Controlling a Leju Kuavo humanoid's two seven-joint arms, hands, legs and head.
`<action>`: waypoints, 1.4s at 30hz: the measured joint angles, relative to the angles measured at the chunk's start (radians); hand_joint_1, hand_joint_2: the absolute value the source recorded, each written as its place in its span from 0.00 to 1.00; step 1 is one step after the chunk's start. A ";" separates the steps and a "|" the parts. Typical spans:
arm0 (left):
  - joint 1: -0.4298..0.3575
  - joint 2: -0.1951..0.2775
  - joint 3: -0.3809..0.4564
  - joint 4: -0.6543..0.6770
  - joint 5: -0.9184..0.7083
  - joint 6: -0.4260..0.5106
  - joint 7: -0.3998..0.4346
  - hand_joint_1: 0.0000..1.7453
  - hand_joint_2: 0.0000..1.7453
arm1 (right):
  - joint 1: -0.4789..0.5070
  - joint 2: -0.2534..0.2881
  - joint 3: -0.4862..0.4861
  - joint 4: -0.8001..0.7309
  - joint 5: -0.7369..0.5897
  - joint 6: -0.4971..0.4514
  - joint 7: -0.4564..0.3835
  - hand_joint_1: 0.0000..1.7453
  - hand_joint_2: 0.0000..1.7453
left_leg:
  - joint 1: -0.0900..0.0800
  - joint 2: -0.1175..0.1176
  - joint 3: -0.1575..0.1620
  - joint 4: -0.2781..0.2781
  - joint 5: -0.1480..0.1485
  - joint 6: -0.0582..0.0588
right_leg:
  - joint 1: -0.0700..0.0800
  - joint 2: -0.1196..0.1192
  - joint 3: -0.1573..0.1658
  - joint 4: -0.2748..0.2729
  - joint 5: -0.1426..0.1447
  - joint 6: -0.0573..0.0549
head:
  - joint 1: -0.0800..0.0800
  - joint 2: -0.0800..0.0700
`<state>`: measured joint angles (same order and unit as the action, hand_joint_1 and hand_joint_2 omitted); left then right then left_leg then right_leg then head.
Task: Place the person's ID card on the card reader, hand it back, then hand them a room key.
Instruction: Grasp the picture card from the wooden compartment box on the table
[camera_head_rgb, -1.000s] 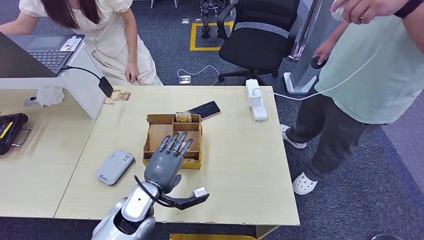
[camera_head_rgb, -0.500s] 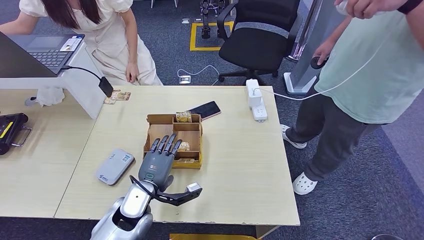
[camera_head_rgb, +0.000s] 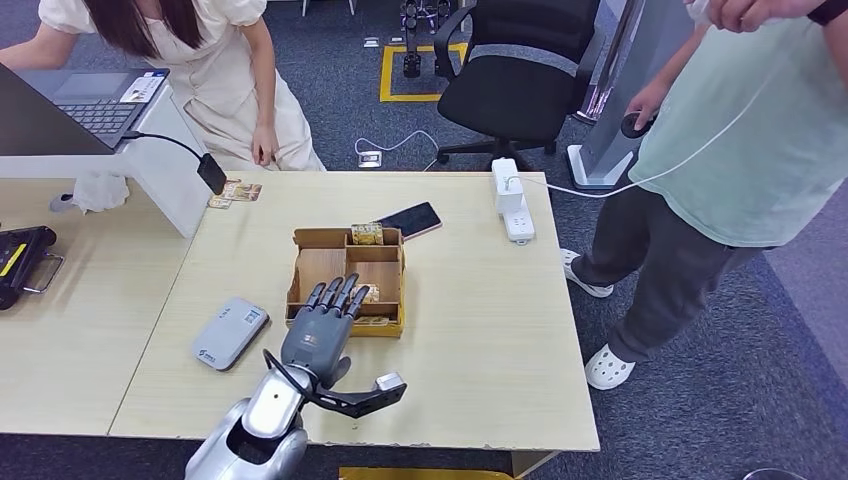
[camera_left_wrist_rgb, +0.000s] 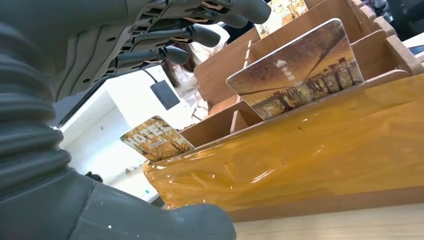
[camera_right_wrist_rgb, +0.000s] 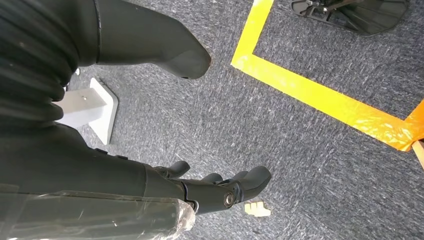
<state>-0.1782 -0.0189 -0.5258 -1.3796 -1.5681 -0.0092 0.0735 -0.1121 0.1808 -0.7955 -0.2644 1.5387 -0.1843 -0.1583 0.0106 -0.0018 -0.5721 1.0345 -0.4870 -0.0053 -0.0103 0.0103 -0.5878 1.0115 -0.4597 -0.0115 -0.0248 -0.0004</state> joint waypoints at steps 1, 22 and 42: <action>0.002 -0.001 0.000 0.000 0.000 0.000 -0.006 0.00 1.00 | 0.000 0.000 -0.001 0.000 0.000 0.000 0.000 0.00 1.00 | 0.000 0.000 0.000 0.000 0.000 0.000 | 0.000 0.000 0.000 0.000 0.000 0.000 | 0.000 0.000; 0.049 -0.026 -0.004 -0.017 -0.001 0.011 -0.012 0.00 1.00 | 0.004 0.002 -0.023 0.000 -0.011 -0.002 -0.001 0.00 1.00 | 0.000 0.000 0.000 0.000 0.000 0.000 | 0.000 0.000 0.000 0.000 0.000 0.000 | 0.000 0.000; 0.049 -0.027 -0.004 -0.017 -0.001 0.012 0.015 0.00 1.00 | 0.004 0.003 -0.032 0.000 0.004 -0.002 -0.006 0.00 1.00 | 0.000 0.000 0.000 0.000 0.000 0.000 | 0.000 0.000 0.000 0.000 0.000 0.000 | 0.000 0.000</action>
<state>-0.1287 -0.0463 -0.5299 -1.3962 -1.5694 0.0033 0.0886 -0.1081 0.1835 -0.8274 -0.2644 1.5426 -0.1863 -0.1644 0.0105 -0.0018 -0.5720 1.0346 -0.4870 -0.0052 -0.0103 0.0102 -0.5878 1.0115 -0.4597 -0.0115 -0.0248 -0.0004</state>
